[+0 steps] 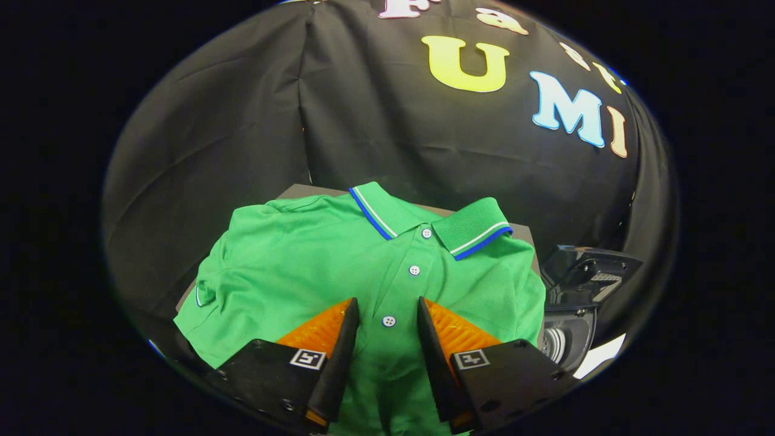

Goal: Put the clothes into the washing machine and then close the washing machine lid.

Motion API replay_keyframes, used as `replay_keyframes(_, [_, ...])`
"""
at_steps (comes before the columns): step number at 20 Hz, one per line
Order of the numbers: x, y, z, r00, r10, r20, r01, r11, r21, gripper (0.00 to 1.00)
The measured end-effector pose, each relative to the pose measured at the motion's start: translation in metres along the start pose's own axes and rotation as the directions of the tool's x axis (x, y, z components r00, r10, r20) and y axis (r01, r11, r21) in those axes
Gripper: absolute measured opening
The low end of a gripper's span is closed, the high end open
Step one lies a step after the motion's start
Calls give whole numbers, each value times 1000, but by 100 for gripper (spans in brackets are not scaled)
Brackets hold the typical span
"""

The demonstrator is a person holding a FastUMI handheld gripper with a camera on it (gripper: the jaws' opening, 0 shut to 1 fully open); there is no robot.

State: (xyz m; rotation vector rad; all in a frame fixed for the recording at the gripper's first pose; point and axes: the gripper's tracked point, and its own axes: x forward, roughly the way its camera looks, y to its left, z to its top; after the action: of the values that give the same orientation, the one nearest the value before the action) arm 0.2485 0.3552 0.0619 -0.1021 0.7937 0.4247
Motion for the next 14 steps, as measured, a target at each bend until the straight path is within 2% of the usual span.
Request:
replay_keyframes(1, [-1, 2, 0, 1000, 14, 1, -14, 1000, -8, 62])
replay_keyframes(2, [-1, 3, 2, 1000, 16, -4, -16, 1000, 16, 62])
replay_keyframes(4, [-1, 2, 0, 1000, 17, 14, -17, 1000, 20, 10])
replay_keyframes(6, [1, 3, 5, 999, 22, 38, -22, 1000, -7, 10])
replay_keyframes(8, [-1, 4, 2, 998, 39, 45, -40, 999, 14, 2])
replay_keyframes(14, [-20, 3, 21, 990, 94, 100, -99, 994, 44, 1])
